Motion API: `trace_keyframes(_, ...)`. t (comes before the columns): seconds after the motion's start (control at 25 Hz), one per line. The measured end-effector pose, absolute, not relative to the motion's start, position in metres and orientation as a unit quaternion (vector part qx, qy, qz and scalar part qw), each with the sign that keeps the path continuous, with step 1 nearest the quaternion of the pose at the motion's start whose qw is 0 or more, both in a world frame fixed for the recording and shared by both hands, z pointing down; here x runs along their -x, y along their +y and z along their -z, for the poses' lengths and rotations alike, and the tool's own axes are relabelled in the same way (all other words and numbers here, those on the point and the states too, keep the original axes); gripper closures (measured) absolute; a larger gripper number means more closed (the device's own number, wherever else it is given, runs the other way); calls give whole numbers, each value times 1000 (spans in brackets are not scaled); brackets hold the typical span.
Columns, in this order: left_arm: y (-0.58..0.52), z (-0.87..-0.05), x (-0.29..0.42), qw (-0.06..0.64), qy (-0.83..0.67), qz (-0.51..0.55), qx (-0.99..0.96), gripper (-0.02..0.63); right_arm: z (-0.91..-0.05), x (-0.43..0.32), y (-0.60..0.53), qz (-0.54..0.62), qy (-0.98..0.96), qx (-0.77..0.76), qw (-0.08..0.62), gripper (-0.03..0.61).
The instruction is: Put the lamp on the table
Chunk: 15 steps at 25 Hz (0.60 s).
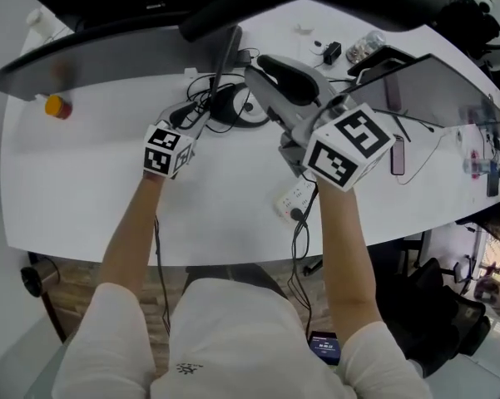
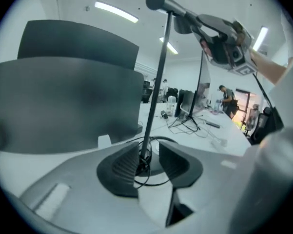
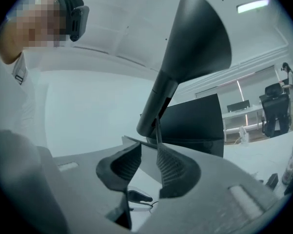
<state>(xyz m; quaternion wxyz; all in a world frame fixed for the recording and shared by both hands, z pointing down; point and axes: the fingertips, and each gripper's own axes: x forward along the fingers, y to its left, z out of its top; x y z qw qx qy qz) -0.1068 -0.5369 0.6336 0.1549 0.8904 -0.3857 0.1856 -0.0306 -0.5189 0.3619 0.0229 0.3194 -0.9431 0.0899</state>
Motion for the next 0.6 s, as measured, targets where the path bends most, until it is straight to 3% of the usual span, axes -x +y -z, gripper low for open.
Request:
trace_keyframes(0.04, -528, -626, 108, 154, -392, -181, -889, 498, -362, 25, -508, -96, -943, -318, 19, 482)
trace_keyframes(0.12, -508, -606, 107, 147, -404, -172, -886, 557, -362, 13, -486, -105, -942, -318, 9, 549)
trace_keyframes(0.6, -384, -508, 63, 113, -442, -122, -881, 620, -352, -50, -367, -132, -944, -301, -35, 577)
